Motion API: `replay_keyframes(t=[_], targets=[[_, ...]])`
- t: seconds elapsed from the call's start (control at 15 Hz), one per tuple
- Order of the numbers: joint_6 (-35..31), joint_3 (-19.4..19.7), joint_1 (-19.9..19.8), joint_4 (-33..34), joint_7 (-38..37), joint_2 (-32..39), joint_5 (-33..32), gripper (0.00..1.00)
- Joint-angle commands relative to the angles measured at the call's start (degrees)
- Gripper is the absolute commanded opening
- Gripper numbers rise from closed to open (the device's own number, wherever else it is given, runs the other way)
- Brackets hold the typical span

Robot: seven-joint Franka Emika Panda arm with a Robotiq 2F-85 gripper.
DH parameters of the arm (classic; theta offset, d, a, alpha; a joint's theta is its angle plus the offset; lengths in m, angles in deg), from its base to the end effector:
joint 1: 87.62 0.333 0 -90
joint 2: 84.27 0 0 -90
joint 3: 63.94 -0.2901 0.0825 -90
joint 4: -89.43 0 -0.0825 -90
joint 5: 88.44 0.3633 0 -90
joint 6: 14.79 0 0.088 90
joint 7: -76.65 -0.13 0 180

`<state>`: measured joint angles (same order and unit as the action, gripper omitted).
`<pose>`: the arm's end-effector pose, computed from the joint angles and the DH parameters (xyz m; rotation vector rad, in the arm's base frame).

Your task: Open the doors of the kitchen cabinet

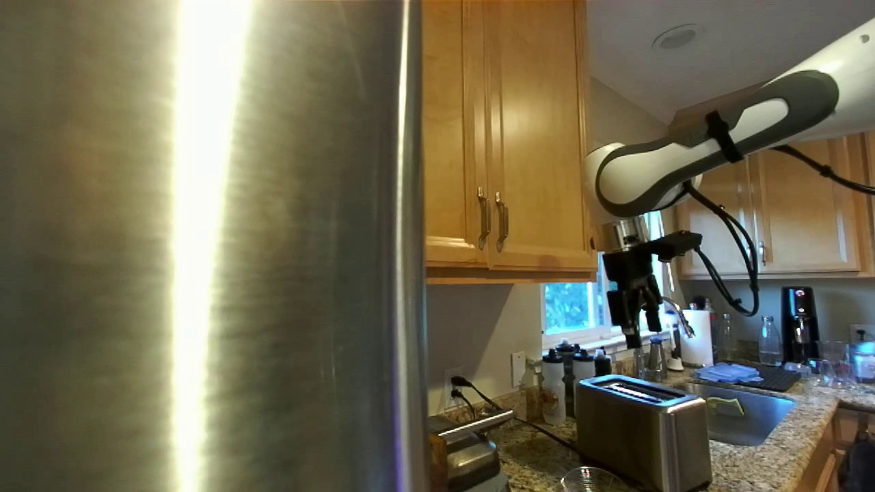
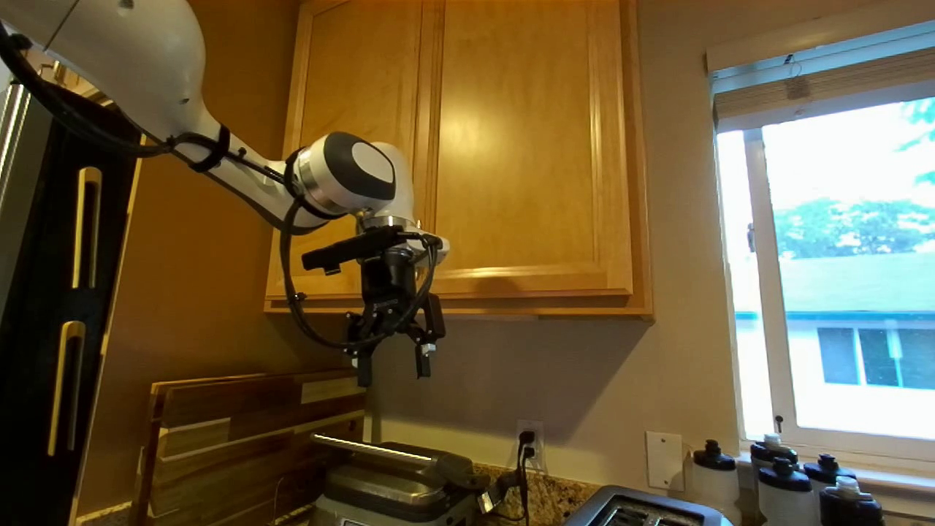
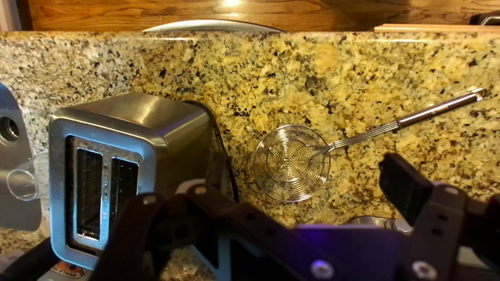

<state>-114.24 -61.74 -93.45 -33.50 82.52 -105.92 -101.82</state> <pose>0.4185 -0.0870 0.5127 2.9302 0.0109 -0.0843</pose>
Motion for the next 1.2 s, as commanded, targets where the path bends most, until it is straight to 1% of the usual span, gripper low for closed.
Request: replay_keyframes(t=[0.0, 0.33, 0.6, 0.8, 0.93, 1.07, 1.13], targets=[[-0.52, 0.34, 1.99, 0.15, -0.33, -1.68, 2.27, 1.00], [-3.84, -0.45, 3.84, 0.77, -1.50, -6.65, 5.82, 1.00], [-8.87, -1.20, 3.94, 2.00, -7.34, -10.06, 10.76, 1.00], [-15.51, -3.20, 3.66, 2.67, -12.66, -11.10, 12.63, 1.00], [-21.73, -5.02, 3.31, 2.75, -16.30, -11.01, 12.41, 1.00], [-27.92, -6.92, 2.78, 2.78, -19.01, -10.45, 10.90, 1.00], [-23.64, -5.45, 3.54, 3.52, -16.06, -9.94, 11.65, 1.00]])
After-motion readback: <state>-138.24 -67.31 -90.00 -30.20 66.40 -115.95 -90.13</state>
